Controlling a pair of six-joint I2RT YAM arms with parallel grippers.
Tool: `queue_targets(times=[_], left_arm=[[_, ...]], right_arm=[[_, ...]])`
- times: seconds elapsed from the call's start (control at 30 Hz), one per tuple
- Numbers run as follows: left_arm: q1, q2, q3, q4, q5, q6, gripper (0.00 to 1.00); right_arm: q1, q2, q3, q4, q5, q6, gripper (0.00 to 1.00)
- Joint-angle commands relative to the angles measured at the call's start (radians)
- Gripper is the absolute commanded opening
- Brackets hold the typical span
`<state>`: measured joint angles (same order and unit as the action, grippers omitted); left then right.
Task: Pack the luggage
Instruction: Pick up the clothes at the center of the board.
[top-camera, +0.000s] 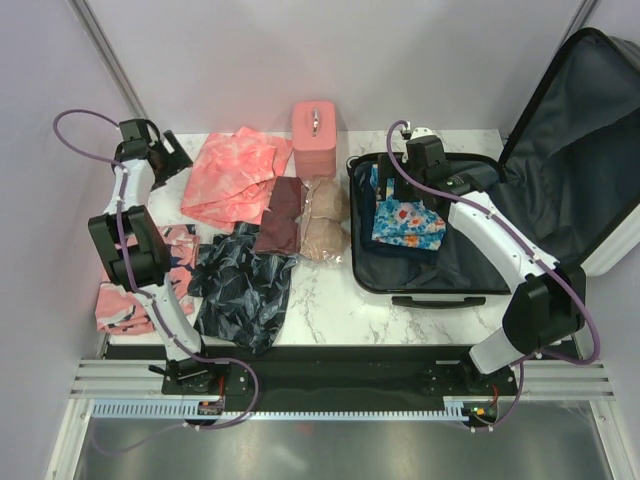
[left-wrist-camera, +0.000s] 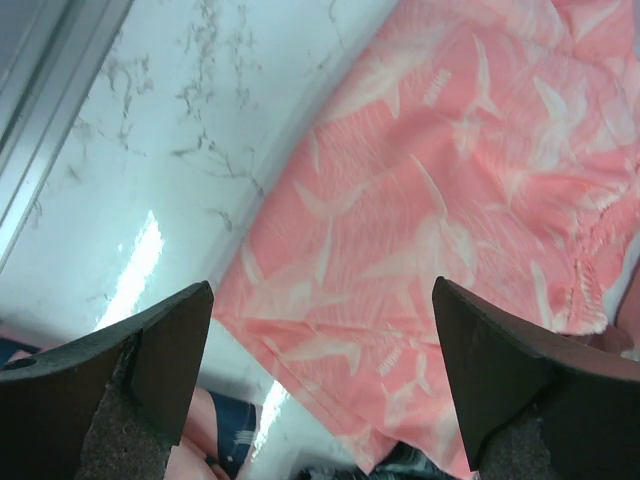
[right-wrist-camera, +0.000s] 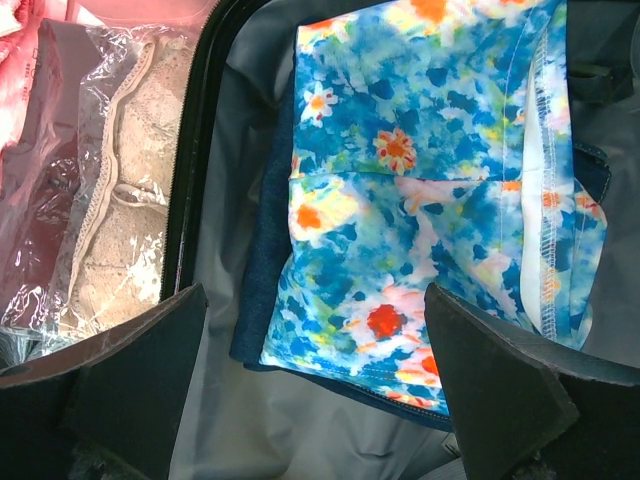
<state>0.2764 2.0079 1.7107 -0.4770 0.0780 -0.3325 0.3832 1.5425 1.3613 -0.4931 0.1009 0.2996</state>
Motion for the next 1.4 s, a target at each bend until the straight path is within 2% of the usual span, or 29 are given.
queue_targets(times=[0.0, 0.27, 0.5, 0.77, 0.97, 1.23, 1.37], left_arm=[[-0.002, 0.081, 0.105, -0.049, -0.02, 0.079, 0.98], [0.029, 0.186, 0.162, -0.084, 0.121, 0.127, 0.98], [0.047, 0.245, 0.17, -0.109, 0.152, 0.135, 0.97], [0.058, 0.276, 0.168, -0.112, 0.105, 0.13, 0.97], [0.053, 0.316, 0.155, -0.11, 0.213, 0.164, 0.95], [0.049, 0.321, 0.113, -0.089, 0.328, 0.155, 0.86], [0.044, 0.315, 0.089, -0.084, 0.332, 0.155, 0.78]], right_arm=[[-0.003, 0.011, 0.012, -0.004, -0.013, 0.022, 0.98], [-0.001, 0.019, 0.013, -0.006, -0.009, 0.052, 0.98], [-0.001, 0.025, 0.016, -0.01, -0.01, 0.072, 0.98], [0.003, 0.028, 0.024, -0.021, -0.004, 0.081, 0.98], [0.011, 0.033, 0.022, -0.025, -0.001, 0.082, 0.98], [0.028, 0.067, 0.061, -0.03, 0.0, 0.082, 0.98], [0.04, 0.08, 0.074, -0.03, 0.006, 0.084, 0.98]])
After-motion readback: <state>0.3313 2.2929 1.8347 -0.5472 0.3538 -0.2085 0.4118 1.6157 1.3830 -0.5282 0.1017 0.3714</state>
